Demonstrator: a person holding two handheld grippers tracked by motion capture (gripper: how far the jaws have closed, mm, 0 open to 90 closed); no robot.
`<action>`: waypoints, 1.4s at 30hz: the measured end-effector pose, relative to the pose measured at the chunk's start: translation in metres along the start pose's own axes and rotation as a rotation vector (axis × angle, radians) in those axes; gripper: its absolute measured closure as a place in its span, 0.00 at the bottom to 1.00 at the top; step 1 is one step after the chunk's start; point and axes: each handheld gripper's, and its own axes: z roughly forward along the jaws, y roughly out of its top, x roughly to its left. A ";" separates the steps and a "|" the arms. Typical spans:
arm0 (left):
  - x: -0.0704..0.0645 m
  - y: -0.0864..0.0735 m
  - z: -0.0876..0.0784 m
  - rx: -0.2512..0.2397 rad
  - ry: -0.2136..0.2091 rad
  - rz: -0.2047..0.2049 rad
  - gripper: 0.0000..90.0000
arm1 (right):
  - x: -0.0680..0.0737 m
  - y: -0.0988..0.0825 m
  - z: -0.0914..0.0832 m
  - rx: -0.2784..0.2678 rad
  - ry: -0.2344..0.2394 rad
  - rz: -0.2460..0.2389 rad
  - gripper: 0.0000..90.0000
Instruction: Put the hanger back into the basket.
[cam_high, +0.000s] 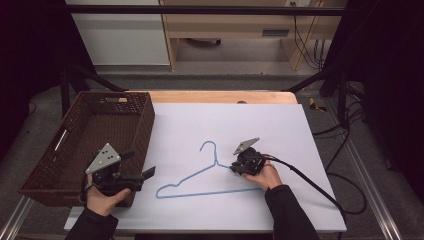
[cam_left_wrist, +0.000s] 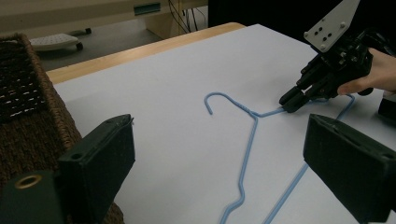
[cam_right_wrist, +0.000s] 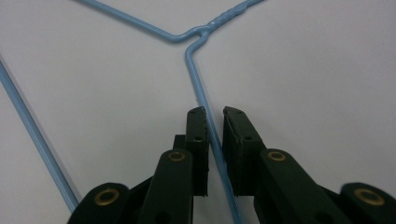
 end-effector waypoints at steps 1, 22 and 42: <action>0.000 0.000 0.000 0.000 -0.001 0.000 0.10 | 0.000 0.000 0.000 -0.001 0.001 -0.003 0.90; -0.010 -0.001 0.011 0.034 -0.021 0.027 0.10 | -0.007 -0.001 -0.001 -0.013 0.059 -0.051 0.96; -0.034 0.001 0.036 0.099 -0.065 0.083 0.11 | -0.002 0.003 -0.026 -0.094 0.049 -0.085 0.97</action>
